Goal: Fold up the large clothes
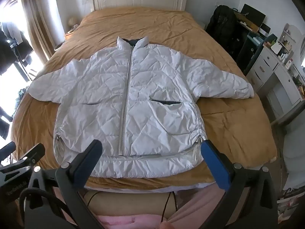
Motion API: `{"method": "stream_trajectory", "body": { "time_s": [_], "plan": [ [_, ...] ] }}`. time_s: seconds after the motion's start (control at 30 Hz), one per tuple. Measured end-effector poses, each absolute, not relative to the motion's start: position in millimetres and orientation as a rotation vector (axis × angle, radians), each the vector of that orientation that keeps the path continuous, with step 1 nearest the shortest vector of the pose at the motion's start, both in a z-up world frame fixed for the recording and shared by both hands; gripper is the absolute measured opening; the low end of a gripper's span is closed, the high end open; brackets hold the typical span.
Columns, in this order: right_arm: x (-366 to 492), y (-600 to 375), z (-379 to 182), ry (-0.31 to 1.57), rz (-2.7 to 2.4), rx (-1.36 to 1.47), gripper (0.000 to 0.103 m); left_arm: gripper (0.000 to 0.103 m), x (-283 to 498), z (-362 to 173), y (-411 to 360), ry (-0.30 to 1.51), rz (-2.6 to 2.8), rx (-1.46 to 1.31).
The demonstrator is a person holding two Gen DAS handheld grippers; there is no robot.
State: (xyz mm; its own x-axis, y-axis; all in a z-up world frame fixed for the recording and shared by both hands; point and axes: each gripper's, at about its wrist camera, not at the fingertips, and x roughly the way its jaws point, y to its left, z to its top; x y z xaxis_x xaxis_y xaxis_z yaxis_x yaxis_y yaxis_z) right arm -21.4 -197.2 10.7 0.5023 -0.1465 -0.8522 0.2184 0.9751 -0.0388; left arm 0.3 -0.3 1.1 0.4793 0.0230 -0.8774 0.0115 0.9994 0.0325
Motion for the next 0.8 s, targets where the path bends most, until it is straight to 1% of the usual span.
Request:
{"method": "stream_trajectory", "body": {
  "time_s": [0.13,0.8],
  "plan": [
    [-21.6,-195.2,13.7,0.995,-0.213,0.099,0.103,0.103,-1.2,4.4,0.3,1.043,0.008,0.042],
    [-25.1,-196.5,15.8,0.992,-0.208,0.081,0.103,0.102,-5.1,10.1,-4.4,1.035,-0.016,0.037]
  ]
}}
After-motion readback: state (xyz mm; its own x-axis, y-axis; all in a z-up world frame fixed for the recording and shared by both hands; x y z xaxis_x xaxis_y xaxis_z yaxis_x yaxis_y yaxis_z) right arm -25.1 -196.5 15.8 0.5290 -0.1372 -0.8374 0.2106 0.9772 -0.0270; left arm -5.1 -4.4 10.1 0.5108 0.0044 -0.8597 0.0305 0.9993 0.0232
